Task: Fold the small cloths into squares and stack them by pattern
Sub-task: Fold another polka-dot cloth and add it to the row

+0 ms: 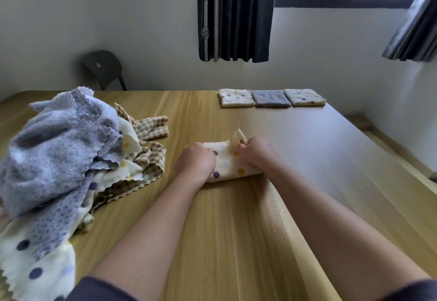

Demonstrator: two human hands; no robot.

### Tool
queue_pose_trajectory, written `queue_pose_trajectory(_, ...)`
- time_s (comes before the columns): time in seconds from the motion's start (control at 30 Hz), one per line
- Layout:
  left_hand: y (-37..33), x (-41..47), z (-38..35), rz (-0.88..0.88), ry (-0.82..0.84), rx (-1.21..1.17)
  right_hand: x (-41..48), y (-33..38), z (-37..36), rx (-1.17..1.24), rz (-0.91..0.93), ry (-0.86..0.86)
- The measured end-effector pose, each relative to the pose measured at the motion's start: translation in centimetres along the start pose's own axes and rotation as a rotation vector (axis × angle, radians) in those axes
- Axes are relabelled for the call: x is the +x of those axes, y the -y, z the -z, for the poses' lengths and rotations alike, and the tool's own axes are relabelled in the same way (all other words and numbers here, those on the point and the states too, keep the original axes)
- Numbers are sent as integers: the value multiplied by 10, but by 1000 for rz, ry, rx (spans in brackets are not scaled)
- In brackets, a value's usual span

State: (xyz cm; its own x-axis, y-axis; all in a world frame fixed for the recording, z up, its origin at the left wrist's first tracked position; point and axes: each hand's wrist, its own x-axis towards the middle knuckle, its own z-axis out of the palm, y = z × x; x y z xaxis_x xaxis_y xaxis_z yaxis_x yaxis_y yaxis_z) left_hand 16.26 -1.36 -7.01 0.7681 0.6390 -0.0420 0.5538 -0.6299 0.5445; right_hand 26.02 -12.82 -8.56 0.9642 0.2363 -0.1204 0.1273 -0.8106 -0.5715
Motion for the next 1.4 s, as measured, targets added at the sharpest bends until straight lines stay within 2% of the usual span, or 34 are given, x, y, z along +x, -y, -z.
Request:
queue_pose_trajectory(0.23,14,-15,-4,-57,-64,-3,-15,0,1,-100,76,-52)
queue_pose_trajectory(0.43,18,-23,-7,-121,-144,122,-17,4,-3,-205,52,-106)
queue_pose_trajectory(0.57,17,-17,-6,-59,-108,194,-20,9,-5,-246,21,-117)
queue_pose_trajectory(0.63,17,-16,-4,-66,-152,258,-21,10,-6,-262,9,-119)
queue_pose_trajectory(0.73,14,-19,-3,-298,-355,367,-21,11,-6,-285,1,-122)
queue_pose_trajectory(0.77,12,-20,-6,-400,-354,379,-21,10,-6,-285,-1,-122)
queue_pose_trajectory(0.83,9,-17,-17,-479,-144,364,-21,10,-3,-258,-13,-113)
queue_pose_trajectory(0.9,10,-13,-27,-405,120,367,-19,8,1,-203,-38,-72)
queue_pose_trajectory(0.93,13,-11,-30,-385,170,372,-16,6,3,-176,-45,-47)
queue_pose_trajectory(1.1,19,-7,-30,-413,212,426,-11,-16,14,-175,-40,-52)
queue_pose_trajectory(1.2,19,-6,-28,-457,215,463,-22,-19,13,-300,82,-216)
queue_pose_trajectory(1.27,21,-2,-27,-497,214,482,-29,-18,11,-286,259,-365)
queue_pose_trajectory(1.3,22,-1,-26,-515,219,484,-30,-19,8,-254,373,-384)
queue_pose_trajectory(1.37,26,2,-25,-534,196,449,-30,-25,1,-232,561,-284)
queue_pose_trajectory(1.4,29,1,-24,-529,152,416,-30,-30,-2,-237,597,-218)
